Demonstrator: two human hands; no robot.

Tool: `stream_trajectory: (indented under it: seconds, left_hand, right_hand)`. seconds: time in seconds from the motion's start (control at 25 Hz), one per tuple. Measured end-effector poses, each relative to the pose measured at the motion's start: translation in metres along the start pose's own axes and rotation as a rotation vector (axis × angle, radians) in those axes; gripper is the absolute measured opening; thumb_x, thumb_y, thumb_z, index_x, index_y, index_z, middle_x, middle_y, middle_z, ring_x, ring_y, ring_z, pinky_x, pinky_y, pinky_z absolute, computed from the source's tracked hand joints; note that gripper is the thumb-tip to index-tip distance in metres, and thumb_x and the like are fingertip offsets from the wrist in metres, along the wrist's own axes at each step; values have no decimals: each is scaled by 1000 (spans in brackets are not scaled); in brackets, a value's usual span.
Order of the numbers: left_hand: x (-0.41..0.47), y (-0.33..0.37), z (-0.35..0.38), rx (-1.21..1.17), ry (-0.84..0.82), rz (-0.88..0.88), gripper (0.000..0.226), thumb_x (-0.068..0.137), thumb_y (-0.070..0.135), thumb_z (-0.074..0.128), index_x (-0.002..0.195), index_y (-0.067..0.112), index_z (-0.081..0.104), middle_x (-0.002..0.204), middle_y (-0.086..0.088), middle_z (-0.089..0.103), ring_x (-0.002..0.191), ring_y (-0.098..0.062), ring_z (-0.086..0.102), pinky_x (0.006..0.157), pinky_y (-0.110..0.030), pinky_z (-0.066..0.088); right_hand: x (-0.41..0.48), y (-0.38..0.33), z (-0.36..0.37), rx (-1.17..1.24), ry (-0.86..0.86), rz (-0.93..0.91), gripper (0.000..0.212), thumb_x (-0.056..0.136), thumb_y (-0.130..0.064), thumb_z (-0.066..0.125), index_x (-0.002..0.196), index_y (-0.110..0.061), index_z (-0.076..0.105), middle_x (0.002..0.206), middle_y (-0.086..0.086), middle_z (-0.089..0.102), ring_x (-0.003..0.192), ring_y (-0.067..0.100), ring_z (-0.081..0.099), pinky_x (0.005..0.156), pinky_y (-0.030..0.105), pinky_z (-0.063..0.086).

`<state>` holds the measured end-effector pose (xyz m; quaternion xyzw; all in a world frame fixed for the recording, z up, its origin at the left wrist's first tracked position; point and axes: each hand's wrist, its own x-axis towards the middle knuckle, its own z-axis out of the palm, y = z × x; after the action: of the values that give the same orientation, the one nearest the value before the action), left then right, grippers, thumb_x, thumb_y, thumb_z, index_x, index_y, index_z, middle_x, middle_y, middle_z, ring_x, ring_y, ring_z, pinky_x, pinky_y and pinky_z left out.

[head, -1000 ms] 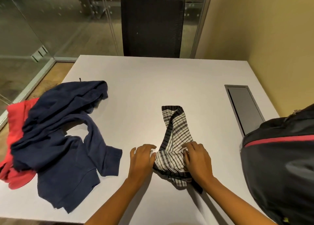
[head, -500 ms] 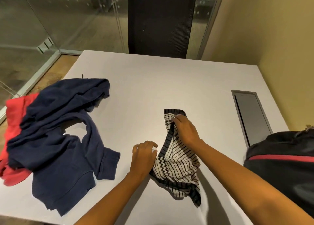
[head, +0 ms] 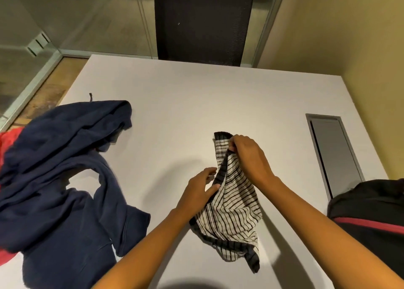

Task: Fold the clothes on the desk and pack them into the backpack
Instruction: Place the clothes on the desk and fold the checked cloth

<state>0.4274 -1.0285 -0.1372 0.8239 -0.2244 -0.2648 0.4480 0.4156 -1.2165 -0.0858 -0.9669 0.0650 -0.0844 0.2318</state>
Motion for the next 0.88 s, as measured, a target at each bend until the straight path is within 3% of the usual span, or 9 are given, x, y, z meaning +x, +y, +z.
stream_trajectory:
  seconds: [0.16, 0.28, 0.4, 0.56, 0.72, 0.8, 0.88]
  left_hand:
    - [9, 2, -7, 18, 126, 52, 21, 92, 24, 63, 113, 19, 65, 105, 9, 69, 93, -3, 62, 75, -4, 40]
    - [8, -7, -24, 15, 235, 37, 12, 90, 16, 64, 100, 20, 71, 94, 10, 71, 85, 0, 63, 71, -9, 43]
    - [13, -6, -52, 49, 287, 34, 18, 90, 8, 61, 98, 21, 71, 92, 10, 70, 79, 2, 63, 69, -7, 42]
    - [21, 10, -103, 173, 374, 112, 8, 93, 20, 61, 95, 24, 67, 87, 10, 68, 79, -5, 64, 72, -19, 46]
    - [22, 33, -148, 209, 551, 184, 8, 91, 24, 64, 89, 17, 67, 81, 3, 68, 75, -12, 65, 69, -28, 51]
    - [20, 47, -165, 233, 645, 248, 10, 91, 22, 64, 88, 13, 67, 80, 1, 66, 72, -10, 63, 66, -19, 48]
    - [17, 57, -178, 270, 711, 287, 11, 91, 20, 64, 89, 10, 67, 81, 1, 64, 69, -3, 58, 64, -6, 40]
  right_hand:
    - [12, -9, -38, -68, 262, -141, 10, 91, -1, 53, 98, -8, 56, 86, 5, 59, 77, 20, 50, 65, 32, 42]
    - [24, -6, -60, -46, 424, -137, 8, 92, 1, 54, 97, -4, 57, 87, 9, 59, 78, 22, 50, 68, 31, 41]
    - [28, 1, -70, -22, 495, -113, 5, 94, -1, 54, 96, -5, 56, 88, 8, 58, 79, 22, 50, 69, 31, 41]
    - [26, 8, -85, 18, 576, -76, 5, 98, -6, 52, 95, -5, 55, 89, 9, 59, 79, 20, 50, 68, 28, 39]
    - [18, 13, -101, 44, 545, -86, 6, 97, -11, 56, 93, -6, 56, 88, 4, 60, 77, 15, 51, 67, 17, 39]
    - [11, 15, -106, 84, 447, -123, 6, 93, -11, 62, 91, -8, 57, 86, 0, 60, 73, 10, 51, 67, 8, 38]
    - [2, 20, -109, 80, 332, -188, 12, 88, -13, 69, 90, -8, 58, 84, -2, 58, 71, 9, 50, 67, 9, 39]
